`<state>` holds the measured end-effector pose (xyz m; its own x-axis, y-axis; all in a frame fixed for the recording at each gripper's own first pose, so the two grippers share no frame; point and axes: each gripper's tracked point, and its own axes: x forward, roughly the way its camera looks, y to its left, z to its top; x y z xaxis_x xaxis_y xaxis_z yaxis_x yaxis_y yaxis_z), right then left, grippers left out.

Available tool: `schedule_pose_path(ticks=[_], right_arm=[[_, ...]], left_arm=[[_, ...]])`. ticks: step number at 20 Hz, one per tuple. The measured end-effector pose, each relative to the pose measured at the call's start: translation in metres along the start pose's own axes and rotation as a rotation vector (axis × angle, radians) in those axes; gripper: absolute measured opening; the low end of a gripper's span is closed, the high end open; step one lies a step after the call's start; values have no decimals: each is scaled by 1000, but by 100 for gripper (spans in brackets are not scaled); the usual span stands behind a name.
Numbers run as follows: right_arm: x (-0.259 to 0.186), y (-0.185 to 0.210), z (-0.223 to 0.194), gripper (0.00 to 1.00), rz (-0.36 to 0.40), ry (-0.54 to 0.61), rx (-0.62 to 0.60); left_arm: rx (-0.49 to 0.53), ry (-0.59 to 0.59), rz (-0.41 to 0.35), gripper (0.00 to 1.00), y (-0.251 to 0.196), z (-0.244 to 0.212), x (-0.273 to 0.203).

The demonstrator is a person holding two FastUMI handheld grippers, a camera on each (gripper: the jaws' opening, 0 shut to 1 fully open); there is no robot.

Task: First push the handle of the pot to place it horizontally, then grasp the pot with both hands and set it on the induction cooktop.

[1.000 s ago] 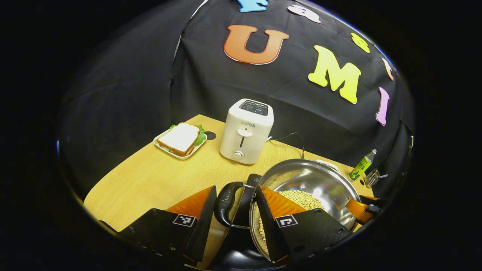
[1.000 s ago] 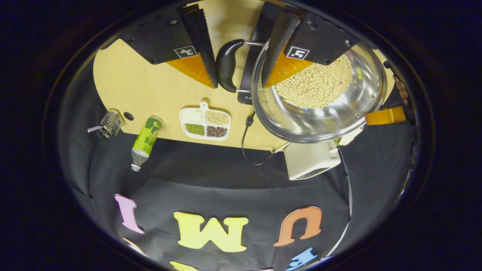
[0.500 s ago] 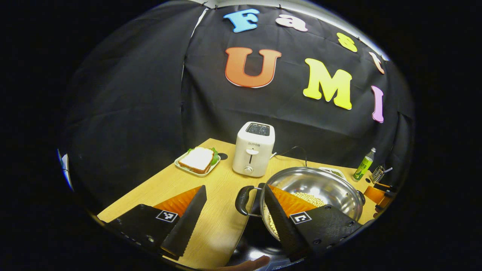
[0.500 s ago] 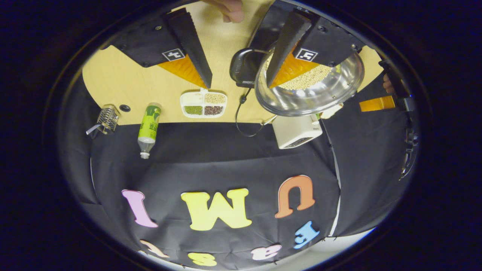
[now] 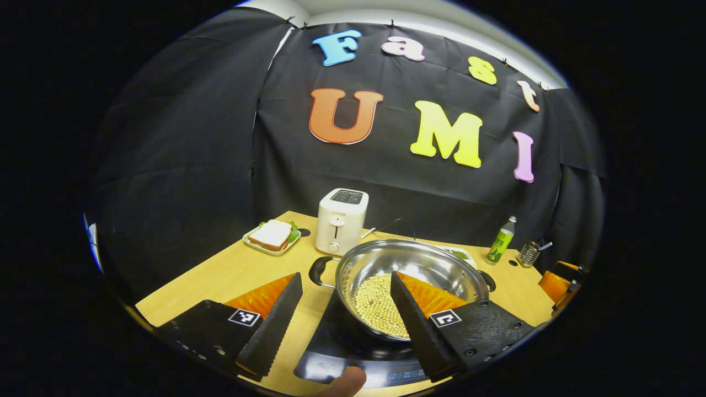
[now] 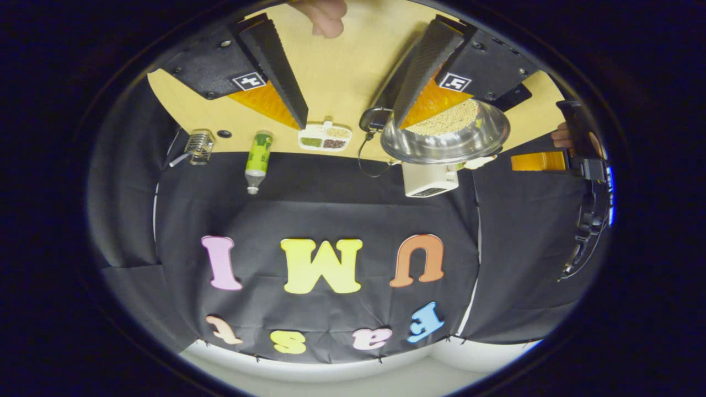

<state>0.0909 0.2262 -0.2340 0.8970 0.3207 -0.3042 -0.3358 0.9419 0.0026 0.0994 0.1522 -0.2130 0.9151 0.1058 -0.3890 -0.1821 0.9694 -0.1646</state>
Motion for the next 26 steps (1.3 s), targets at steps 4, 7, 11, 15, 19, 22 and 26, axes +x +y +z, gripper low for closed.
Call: schedule_pose_path(ticks=[4,7,11,15,19,22,26], right_arm=[[-40,-25,9,99,-36,-27,10],[-72,-53,21,99,-90,-58,35],[-117,-87,36,99,-134,-90,87],[-153,-112,55,99,-145,-126,81],[-194,-132,76,99,-142,-185,71],[-229,-153,92,98,-184,-254,71],[-263,-168,102,99,-234,-318,89]], left_arm=[[36,-20,-38,96,-26,-1,-37],[48,-61,-63,96,-47,9,-66],[95,-124,-80,96,-74,25,-103],[129,-185,-99,95,-102,48,-131],[123,-249,-76,95,-121,70,-153],[105,-287,-113,95,-136,73,-175],[160,-340,-130,95,-154,79,-205]])
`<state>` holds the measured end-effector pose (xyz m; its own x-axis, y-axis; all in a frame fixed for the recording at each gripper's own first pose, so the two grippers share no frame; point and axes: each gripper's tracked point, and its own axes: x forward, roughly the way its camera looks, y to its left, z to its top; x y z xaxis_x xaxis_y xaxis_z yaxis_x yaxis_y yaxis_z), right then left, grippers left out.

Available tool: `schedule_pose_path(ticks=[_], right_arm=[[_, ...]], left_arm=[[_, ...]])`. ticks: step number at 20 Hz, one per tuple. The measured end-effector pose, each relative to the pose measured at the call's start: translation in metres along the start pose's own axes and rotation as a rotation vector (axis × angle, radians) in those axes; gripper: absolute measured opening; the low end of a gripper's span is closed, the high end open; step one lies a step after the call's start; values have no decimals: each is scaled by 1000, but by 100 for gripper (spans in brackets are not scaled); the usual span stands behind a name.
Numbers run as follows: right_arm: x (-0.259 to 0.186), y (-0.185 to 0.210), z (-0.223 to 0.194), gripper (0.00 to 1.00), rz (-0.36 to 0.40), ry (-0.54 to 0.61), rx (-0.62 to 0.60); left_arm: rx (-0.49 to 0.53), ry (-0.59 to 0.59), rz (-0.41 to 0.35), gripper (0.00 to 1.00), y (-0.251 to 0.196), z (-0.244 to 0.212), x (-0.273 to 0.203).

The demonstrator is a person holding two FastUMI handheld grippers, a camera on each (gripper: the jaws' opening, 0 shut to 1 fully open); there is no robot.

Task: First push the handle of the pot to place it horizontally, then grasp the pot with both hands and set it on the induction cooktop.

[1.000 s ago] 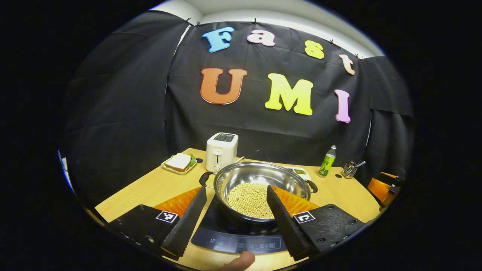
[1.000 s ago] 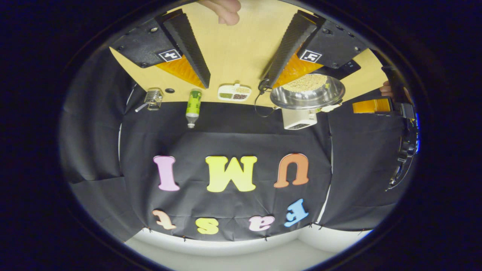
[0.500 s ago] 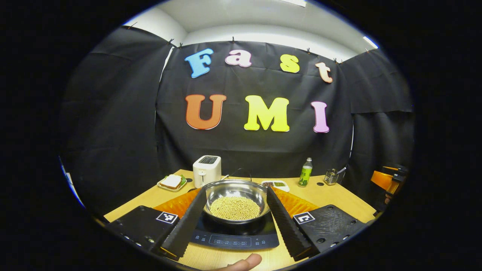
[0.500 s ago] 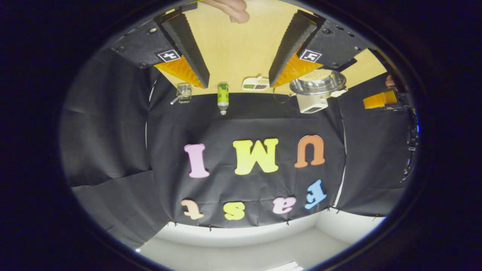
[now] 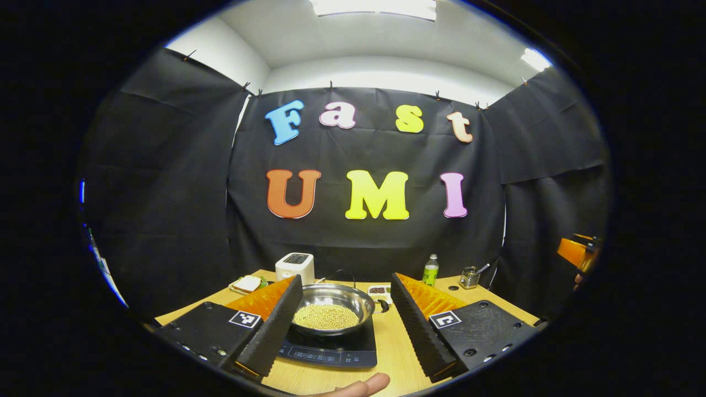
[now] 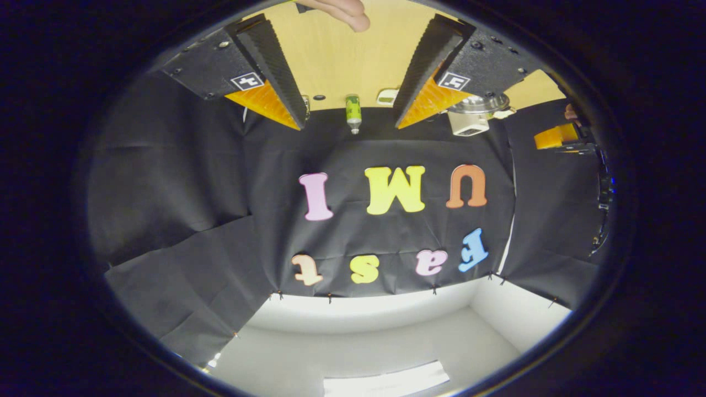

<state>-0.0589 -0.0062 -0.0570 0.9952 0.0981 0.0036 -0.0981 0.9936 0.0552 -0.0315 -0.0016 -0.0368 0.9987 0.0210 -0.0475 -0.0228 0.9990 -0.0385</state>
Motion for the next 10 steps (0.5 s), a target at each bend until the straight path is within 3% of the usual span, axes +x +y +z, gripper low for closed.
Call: schedule_pose_path(ticks=[10], right_arm=[[-17,-6,4,99,-18,24,-22]], left_arm=[[22,8,32,95,-6,10,-22]])
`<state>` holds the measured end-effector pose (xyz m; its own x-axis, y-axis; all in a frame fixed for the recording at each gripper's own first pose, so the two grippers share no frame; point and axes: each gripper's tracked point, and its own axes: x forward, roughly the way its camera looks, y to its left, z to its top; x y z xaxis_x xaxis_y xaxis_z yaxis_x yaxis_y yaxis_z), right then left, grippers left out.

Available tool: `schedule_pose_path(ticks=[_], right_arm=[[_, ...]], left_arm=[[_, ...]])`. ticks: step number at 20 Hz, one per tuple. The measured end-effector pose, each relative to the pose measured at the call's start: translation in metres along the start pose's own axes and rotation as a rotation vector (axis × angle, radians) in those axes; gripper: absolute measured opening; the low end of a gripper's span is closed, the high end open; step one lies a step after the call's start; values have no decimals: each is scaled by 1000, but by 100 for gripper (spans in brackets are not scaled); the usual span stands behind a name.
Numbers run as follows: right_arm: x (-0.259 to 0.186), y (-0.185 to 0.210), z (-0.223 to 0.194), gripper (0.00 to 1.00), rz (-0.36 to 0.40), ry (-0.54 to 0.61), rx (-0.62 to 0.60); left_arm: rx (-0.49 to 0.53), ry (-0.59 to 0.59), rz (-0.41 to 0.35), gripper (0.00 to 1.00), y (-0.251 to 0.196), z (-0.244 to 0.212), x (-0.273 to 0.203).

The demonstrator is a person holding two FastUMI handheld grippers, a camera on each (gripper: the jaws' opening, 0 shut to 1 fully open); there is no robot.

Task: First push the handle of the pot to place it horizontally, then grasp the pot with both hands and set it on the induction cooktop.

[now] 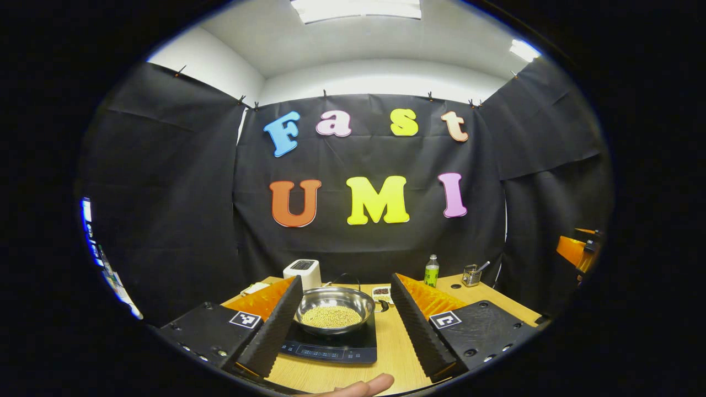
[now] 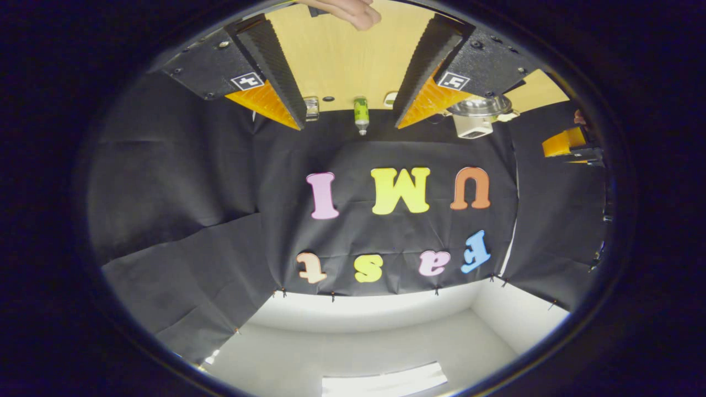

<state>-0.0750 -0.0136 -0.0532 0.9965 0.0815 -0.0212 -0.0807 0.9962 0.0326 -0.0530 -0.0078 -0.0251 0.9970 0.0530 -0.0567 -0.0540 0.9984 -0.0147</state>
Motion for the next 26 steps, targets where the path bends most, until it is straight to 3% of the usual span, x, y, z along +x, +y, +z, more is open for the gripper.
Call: schedule_pose_path(ticks=[14,15,17,18,19,20,26], right_arm=[[-1,21,-6,96,40,13,-60],[-1,22,-8,99,41,16,-61],[0,22,-10,99,43,20,-61],[0,22,-10,96,43,20,-59],[0,22,-11,99,44,20,-56],[0,22,-12,96,45,20,-53],[-1,25,-17,97,63,22,-55]], left_arm=[[39,-8,-7,95,-1,0,-11],[39,-10,-10,84,-2,-1,-12],[45,-13,-9,84,-3,0,-13],[48,-14,-9,95,-3,-1,-13],[49,-13,-9,84,-3,-1,-13],[50,-12,-9,95,-5,-1,-12],[68,-31,0,95,-3,0,-14]])
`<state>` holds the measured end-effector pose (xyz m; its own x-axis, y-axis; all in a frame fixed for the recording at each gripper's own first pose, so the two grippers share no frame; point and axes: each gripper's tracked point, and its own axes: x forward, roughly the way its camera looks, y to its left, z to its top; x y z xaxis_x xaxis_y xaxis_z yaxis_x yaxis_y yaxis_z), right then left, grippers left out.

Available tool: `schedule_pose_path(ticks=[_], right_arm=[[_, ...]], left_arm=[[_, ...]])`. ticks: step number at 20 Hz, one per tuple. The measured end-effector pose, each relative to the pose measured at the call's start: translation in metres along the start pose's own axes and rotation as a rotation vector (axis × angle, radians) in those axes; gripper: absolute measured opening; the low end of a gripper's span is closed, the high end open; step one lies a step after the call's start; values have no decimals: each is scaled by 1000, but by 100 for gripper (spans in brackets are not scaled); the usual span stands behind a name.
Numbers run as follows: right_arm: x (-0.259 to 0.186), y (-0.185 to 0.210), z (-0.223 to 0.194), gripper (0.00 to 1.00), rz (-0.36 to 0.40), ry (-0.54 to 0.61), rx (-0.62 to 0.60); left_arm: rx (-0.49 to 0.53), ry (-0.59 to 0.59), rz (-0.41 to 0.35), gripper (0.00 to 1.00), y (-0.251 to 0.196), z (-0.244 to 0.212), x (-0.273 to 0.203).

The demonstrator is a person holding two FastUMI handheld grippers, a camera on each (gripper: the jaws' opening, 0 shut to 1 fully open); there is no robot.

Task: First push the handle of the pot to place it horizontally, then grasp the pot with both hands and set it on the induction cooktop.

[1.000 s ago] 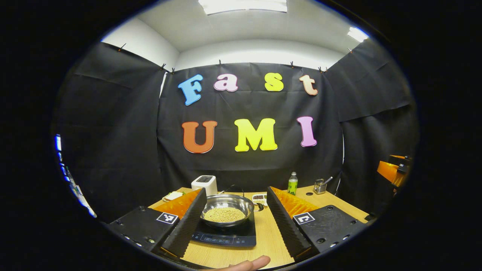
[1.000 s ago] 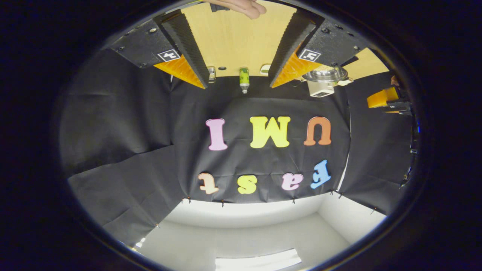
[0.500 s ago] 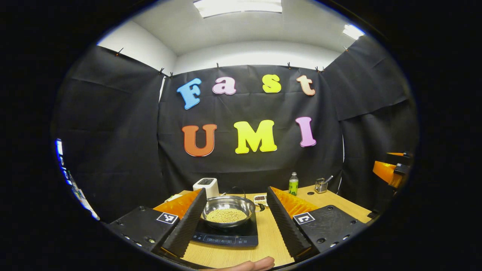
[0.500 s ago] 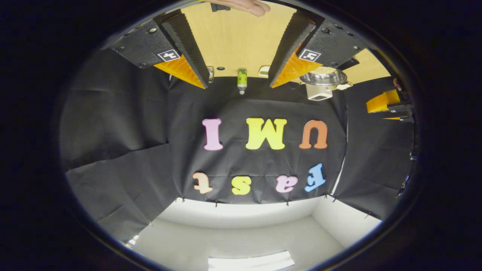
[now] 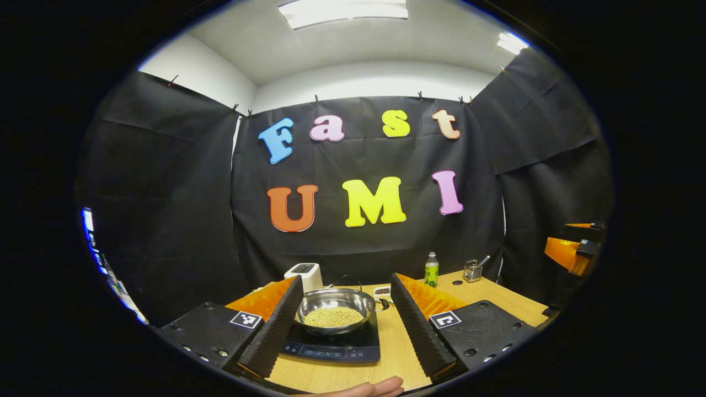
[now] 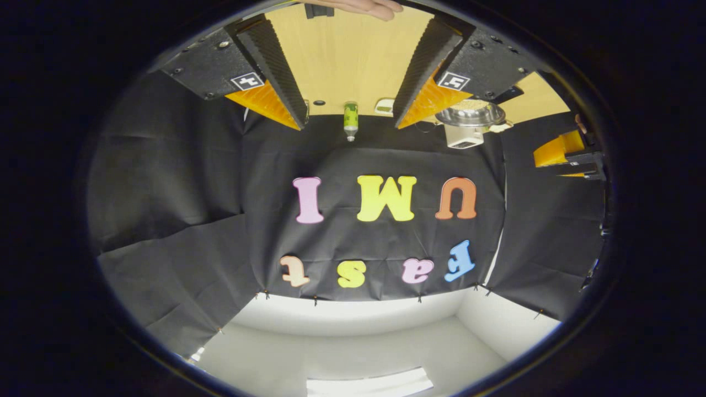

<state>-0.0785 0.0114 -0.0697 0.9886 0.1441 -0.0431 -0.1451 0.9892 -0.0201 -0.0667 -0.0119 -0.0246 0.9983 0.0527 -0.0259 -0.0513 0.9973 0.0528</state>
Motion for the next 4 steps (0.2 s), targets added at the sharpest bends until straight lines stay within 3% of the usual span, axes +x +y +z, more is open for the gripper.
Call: schedule_pose_path(ticks=[4], right_arm=[[-1,4,-1,99,13,-9,1]], left_arm=[[-1,0,-4,94,-1,-2,0]])
